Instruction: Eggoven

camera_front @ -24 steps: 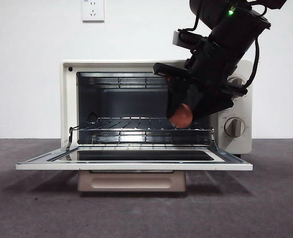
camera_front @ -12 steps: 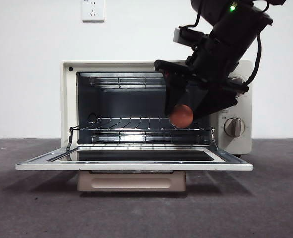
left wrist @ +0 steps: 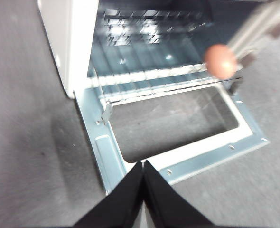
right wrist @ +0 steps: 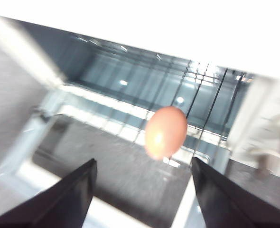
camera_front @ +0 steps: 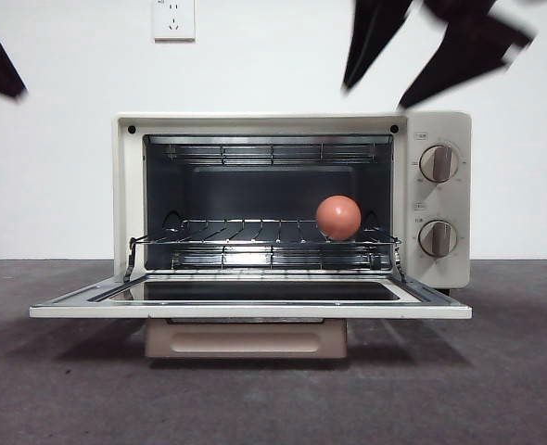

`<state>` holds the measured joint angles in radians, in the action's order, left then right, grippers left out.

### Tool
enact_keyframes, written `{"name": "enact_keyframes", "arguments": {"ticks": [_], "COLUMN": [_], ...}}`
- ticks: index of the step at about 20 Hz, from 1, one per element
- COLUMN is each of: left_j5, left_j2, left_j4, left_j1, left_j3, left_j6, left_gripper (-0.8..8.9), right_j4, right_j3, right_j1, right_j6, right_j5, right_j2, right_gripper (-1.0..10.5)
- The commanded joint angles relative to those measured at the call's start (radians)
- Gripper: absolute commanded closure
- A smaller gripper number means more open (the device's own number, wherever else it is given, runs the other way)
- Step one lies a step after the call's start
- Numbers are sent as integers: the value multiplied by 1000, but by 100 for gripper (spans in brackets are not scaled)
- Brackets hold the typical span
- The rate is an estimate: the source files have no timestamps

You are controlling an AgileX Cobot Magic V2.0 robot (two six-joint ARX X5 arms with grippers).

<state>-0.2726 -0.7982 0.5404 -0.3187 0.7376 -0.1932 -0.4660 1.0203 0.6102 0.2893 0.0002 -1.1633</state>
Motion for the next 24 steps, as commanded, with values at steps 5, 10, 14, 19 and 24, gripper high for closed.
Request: {"name": "enact_keyframes", "arguments": {"ticks": [5, 10, 14, 19, 24], "left_j5": [-151, -225, -292, -338, -460], "left_j2": [-258, -515, -687, -803, -856], "left_j4": [-242, -387, -513, -583, -621], "left_j1": [161, 210, 209, 205, 205], "left_j3": [-103, -105, -105, -105, -105], "left_j6": [-33, -21, -37, -37, -40], "left_gripper": [808, 807, 807, 807, 807], "right_j4": [-203, -295, -302, -315, -317], "right_j3": [14, 14, 14, 14, 14], "right_j1": [15, 15, 15, 15, 15], "right_j6": [-43, -41, -28, -15, -8], "right_j5": [70, 87, 87, 87, 88], "right_j2": [323, 481, 543, 552, 551], "right_gripper": [629, 629, 629, 629, 629]}}
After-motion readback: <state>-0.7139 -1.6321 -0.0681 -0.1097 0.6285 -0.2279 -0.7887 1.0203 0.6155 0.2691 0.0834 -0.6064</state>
